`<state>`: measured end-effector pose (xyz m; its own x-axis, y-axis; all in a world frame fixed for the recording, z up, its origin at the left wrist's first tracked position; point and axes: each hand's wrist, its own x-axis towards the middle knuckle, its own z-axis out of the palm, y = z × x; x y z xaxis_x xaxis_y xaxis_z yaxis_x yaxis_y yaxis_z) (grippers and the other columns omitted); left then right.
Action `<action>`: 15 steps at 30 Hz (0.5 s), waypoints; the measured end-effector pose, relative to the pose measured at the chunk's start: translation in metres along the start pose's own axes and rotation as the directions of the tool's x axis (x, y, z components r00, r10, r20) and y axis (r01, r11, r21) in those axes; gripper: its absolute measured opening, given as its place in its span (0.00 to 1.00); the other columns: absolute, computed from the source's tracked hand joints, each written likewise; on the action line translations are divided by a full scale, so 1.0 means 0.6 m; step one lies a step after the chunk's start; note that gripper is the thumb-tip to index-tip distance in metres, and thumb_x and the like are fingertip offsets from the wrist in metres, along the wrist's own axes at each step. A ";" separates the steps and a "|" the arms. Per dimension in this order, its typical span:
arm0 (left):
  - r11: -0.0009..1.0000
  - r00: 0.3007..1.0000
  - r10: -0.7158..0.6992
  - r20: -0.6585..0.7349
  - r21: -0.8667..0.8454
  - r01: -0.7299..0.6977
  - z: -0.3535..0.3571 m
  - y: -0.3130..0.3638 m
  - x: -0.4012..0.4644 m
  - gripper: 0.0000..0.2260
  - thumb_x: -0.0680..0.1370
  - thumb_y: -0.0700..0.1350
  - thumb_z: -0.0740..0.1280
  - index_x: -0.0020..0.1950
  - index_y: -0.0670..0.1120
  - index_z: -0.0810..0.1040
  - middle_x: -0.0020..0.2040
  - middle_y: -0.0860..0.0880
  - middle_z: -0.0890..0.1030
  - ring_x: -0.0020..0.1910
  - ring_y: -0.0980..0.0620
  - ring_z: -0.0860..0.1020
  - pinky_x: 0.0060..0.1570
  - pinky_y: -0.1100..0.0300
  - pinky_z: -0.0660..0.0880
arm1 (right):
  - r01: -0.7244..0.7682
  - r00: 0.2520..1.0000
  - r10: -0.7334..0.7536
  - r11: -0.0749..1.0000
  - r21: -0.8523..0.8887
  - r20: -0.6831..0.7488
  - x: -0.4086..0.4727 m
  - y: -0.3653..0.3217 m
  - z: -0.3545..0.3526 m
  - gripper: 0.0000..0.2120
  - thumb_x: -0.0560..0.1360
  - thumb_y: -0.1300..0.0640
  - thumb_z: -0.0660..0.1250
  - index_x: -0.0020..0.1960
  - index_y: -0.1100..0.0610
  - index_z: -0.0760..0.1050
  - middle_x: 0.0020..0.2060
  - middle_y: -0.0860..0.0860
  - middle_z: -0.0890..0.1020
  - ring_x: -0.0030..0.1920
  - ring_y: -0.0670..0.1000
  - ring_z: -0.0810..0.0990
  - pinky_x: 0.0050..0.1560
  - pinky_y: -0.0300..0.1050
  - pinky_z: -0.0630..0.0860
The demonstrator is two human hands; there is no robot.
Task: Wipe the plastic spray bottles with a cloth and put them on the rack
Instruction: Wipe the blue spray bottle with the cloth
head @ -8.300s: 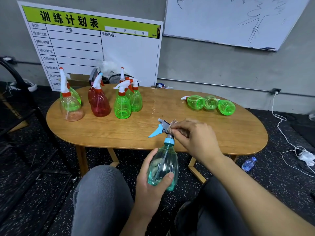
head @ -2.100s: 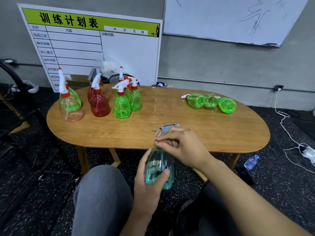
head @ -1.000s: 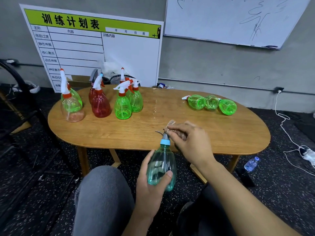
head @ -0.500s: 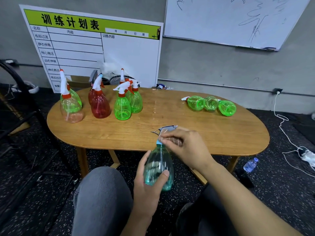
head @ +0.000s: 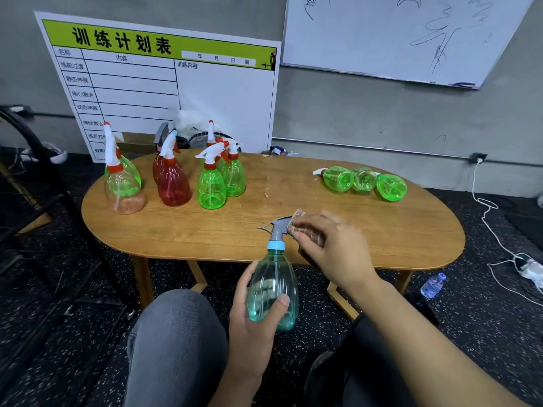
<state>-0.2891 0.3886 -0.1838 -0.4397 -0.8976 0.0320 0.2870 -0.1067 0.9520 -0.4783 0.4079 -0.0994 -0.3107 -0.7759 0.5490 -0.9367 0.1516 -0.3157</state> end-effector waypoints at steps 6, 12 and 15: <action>1.000 1.000 -0.020 0.014 0.007 0.020 0.000 -0.001 0.001 0.30 0.78 0.38 0.76 0.75 0.62 0.74 0.59 0.58 0.85 0.58 0.53 0.85 0.53 0.56 0.84 | 0.005 0.990 -0.007 1.000 0.015 0.138 -0.030 0.018 0.000 0.10 0.77 0.43 0.72 0.58 0.41 0.82 0.55 0.38 0.85 0.50 0.45 0.84 0.48 0.50 0.84; 1.000 1.000 0.005 0.006 0.025 -0.005 0.003 0.003 -0.001 0.32 0.71 0.47 0.76 0.74 0.62 0.74 0.62 0.56 0.85 0.61 0.54 0.84 0.58 0.53 0.83 | -0.115 0.993 0.118 0.979 0.166 -0.005 -0.006 0.008 0.000 0.15 0.77 0.36 0.67 0.60 0.38 0.81 0.59 0.42 0.85 0.62 0.50 0.83 0.57 0.57 0.83; 1.000 1.000 -0.009 -0.018 0.009 0.009 0.001 0.001 0.000 0.32 0.71 0.47 0.76 0.74 0.63 0.74 0.62 0.55 0.85 0.60 0.53 0.84 0.58 0.53 0.82 | -0.107 0.992 0.098 0.986 0.126 0.076 -0.014 0.008 0.003 0.14 0.77 0.36 0.68 0.59 0.39 0.81 0.58 0.39 0.85 0.59 0.47 0.84 0.56 0.55 0.83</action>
<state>-0.2896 0.3886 -0.1831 -0.4265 -0.9043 0.0181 0.2755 -0.1109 0.9549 -0.4801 0.4141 -0.1068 -0.3874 -0.8015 0.4555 -0.8705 0.1553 -0.4671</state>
